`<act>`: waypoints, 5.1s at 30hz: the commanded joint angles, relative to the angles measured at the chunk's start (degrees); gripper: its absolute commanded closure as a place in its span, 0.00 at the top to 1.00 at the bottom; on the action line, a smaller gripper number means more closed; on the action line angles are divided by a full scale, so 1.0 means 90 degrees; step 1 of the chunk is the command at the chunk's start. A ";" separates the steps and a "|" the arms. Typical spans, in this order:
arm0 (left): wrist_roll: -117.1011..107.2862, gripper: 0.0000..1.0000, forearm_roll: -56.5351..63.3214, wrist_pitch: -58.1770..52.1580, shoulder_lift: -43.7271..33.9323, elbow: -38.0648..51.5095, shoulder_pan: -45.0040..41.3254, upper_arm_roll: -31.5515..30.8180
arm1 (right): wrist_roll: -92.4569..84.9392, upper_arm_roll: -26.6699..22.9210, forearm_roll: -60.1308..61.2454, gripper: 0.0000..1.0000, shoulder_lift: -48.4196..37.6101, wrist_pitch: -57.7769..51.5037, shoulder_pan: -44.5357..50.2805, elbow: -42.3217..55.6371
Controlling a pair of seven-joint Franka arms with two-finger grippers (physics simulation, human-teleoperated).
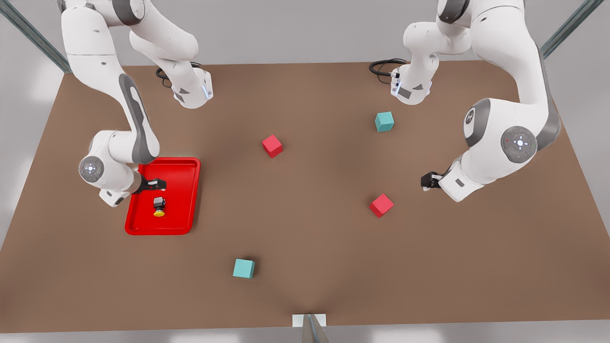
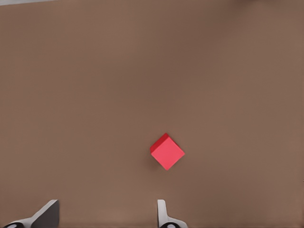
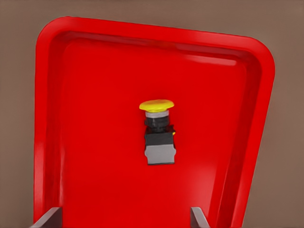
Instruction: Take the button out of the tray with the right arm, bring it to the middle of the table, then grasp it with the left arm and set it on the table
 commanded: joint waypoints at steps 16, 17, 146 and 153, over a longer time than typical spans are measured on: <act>-0.0478 1.00 -0.0033 -0.0080 0.0090 -0.0006 -0.0040 -0.0128 | -0.1479 -0.0145 -0.0383 1.00 0.0844 0.2707 -0.0048 -0.0621; -0.0478 1.00 -0.0043 -0.0080 0.0100 -0.0006 -0.0040 -0.0128 | -0.1479 -0.0155 -0.0374 1.00 0.0864 0.2765 -0.0048 -0.0601; -1.2314 1.00 0.1569 0.3074 0.4143 0.1625 -0.2775 -0.0948 | 0.2076 -0.0497 -0.0198 1.00 -0.0455 -0.3387 0.1524 0.3881; -1.2490 1.00 0.1588 0.3260 0.4465 0.1625 -0.2872 -0.0919 | 0.2085 -0.0477 -0.0208 1.00 -0.0455 -0.3387 0.1544 0.3891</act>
